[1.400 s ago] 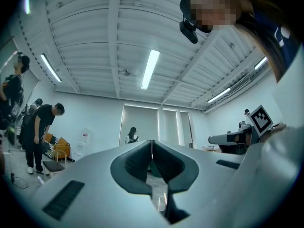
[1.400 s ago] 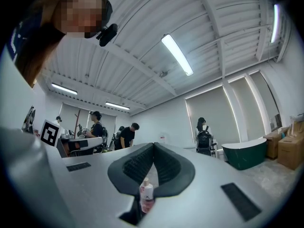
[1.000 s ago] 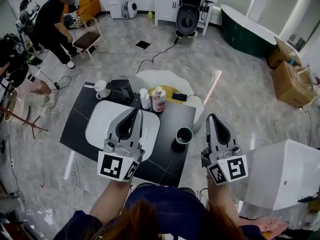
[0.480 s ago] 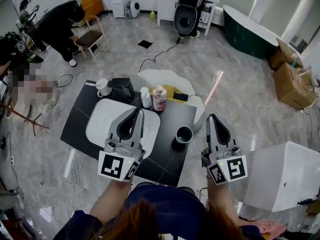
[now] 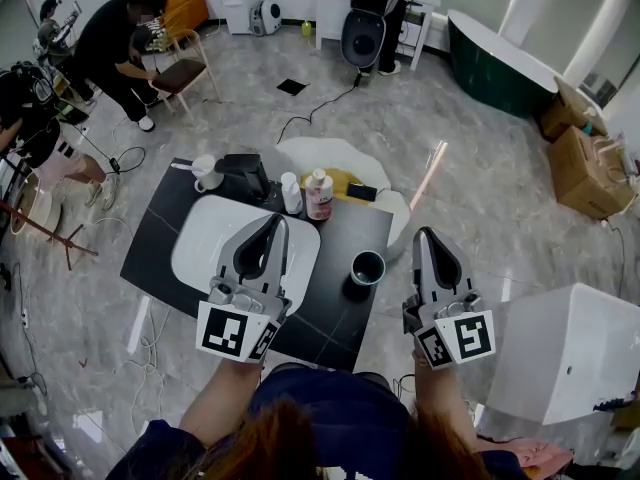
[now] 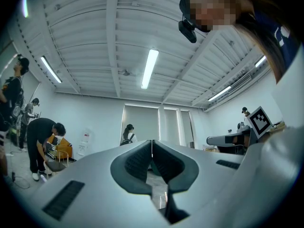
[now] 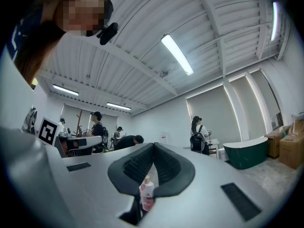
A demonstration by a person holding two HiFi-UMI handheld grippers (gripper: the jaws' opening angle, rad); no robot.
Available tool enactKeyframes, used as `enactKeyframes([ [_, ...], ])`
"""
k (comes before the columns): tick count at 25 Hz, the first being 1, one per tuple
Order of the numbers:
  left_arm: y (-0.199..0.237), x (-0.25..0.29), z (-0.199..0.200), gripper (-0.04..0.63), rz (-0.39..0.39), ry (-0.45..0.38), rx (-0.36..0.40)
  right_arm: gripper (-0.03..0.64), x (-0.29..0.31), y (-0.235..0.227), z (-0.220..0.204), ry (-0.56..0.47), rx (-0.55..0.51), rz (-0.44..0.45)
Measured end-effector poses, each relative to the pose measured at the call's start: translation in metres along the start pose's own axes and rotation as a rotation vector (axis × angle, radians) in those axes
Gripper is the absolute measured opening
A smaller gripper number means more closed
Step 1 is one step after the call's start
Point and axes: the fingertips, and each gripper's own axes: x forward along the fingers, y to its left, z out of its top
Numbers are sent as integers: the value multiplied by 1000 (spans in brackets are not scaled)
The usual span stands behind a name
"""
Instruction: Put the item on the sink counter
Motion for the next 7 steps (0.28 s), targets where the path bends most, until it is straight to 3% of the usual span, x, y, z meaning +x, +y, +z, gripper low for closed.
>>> enactKeyframes([
  [7, -1, -2, -1, 23, 3, 0, 3, 15, -2, 0, -1, -5, 1, 3],
])
